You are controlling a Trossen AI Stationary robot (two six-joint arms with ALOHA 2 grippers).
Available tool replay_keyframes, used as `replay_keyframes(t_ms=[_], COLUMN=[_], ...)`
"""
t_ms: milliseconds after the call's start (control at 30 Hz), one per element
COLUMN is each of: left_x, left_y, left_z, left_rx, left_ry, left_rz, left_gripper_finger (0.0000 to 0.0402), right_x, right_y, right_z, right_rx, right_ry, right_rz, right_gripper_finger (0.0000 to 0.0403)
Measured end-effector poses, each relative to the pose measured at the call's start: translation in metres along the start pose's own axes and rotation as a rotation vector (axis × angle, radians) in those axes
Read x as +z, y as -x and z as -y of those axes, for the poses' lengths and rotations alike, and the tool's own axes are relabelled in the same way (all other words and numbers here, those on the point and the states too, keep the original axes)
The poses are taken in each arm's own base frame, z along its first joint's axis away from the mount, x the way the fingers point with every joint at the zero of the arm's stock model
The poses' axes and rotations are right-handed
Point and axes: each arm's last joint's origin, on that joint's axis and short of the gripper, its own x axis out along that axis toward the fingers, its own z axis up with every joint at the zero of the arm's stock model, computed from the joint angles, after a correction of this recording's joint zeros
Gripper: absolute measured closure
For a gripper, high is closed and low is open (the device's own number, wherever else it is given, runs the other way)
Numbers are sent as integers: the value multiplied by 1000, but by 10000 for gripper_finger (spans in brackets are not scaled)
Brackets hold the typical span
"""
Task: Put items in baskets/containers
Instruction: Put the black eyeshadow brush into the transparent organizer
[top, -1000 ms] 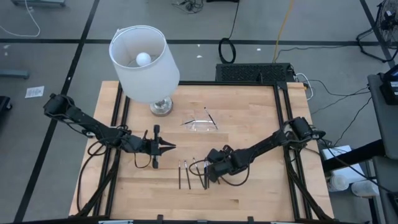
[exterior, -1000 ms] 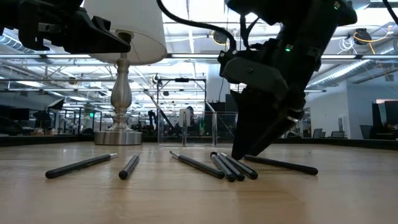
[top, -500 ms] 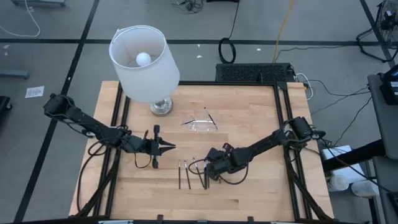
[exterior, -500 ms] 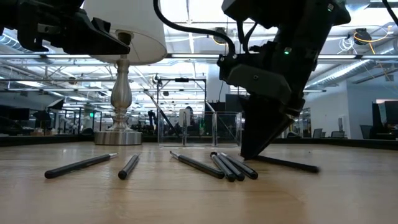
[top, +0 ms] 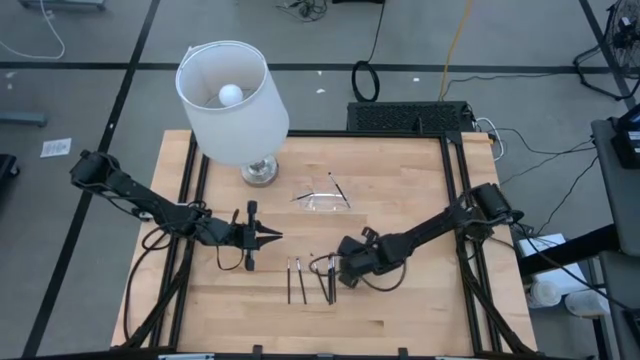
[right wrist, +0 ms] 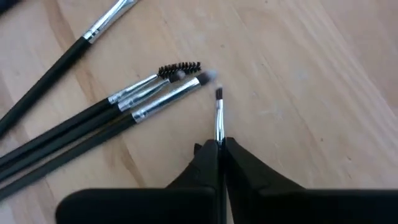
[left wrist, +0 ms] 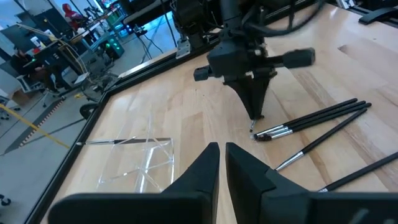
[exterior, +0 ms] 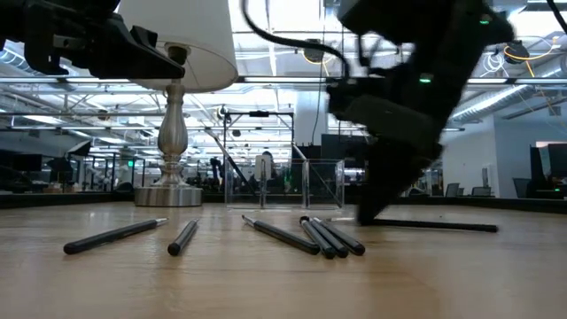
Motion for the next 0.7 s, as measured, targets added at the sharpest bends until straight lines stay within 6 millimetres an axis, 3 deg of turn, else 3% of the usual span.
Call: replay_keyframes(t_ms=[67,233,433,700], left_x=[0,-1,-2,-2], left_y=[0,0,0,0], left_z=[0,0,0,-1], left_rx=[0,-3,-4,1], left_ry=[2,2,9,13], left_rz=[-1,-9,-14,-15], left_gripper_finger=[364,364,364,364], right_x=[3,28,39,30], right_y=[17,78,124,111], right_z=[6,16,34,92], right_rx=[-25,-8,-4,271], right_ry=[37,6,42,46], right_rz=[44,355,774,1363], right_gripper_finger=[400,402,402,402])
